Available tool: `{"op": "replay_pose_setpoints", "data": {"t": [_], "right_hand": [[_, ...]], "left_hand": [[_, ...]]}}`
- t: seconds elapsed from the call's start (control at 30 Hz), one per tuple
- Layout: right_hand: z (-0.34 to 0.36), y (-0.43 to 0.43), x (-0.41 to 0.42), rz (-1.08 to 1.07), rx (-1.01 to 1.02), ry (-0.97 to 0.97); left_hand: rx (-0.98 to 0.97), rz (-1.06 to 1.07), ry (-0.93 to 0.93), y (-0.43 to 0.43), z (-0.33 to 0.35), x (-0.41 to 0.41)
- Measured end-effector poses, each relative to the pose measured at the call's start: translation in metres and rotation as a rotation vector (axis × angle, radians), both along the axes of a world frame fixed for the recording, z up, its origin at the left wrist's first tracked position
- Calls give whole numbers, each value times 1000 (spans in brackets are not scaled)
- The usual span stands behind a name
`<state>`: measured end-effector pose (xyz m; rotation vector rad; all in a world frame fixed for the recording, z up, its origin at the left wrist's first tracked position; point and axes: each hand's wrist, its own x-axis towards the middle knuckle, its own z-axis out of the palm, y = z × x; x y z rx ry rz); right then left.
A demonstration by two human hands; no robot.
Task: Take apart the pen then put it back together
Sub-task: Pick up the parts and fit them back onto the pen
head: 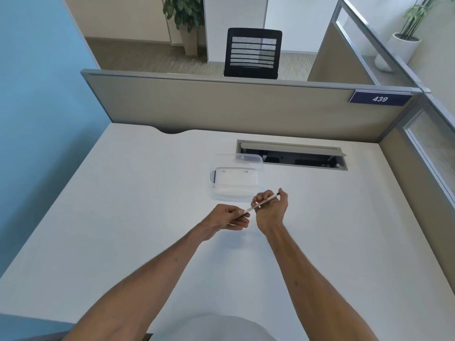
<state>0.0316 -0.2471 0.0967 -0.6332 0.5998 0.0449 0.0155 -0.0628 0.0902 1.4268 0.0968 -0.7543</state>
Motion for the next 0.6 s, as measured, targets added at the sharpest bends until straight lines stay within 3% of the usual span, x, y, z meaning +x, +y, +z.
{"op": "replay_pose_setpoints", "data": {"t": [0.17,0.27,0.47,0.6], "right_hand": [[-18,2,-1,38,-458,58],[-34,-2,-2,115,-634,33],[-57,-16,-14,470,-995,-101],[-67,-18,-14,559,-1247,-196]], "left_hand": [[34,93,-7,18,-15,6],[56,111,-34,28,-26,8],[334,179,-193,43,-44,13],[519,109,-312,48,-52,14]]}}
